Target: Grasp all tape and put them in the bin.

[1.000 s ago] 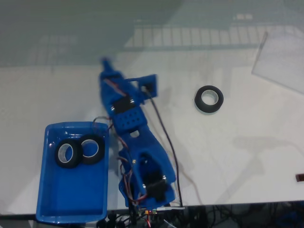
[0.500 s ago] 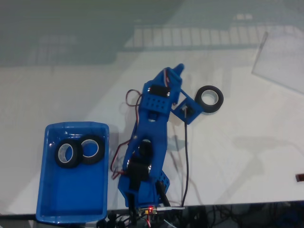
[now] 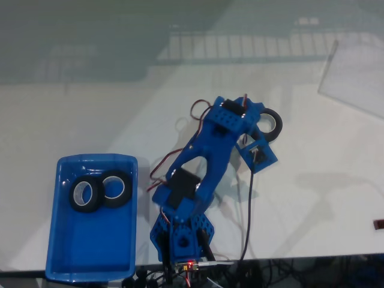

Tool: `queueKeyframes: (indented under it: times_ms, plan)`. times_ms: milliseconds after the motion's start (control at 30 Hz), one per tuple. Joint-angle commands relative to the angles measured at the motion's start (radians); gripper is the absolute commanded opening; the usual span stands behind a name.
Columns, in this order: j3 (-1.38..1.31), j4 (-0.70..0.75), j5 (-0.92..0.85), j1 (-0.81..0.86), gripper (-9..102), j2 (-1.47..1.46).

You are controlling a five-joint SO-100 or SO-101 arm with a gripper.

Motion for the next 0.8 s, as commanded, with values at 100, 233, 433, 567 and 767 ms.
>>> queueKeyframes:
  times_ms: [100,233,433,567,767]
  plan:
    - [-0.23,0.137,-0.003,0.015,34,-0.179]
    - [-0.331,0.195,-0.008,0.018,34,-0.272]
    - [-0.39,0.207,-0.028,0.028,33,-0.374]
    - [-0.42,0.216,-0.043,0.031,32,-0.439]
    - [-0.491,0.252,-0.061,0.034,32,-0.529]
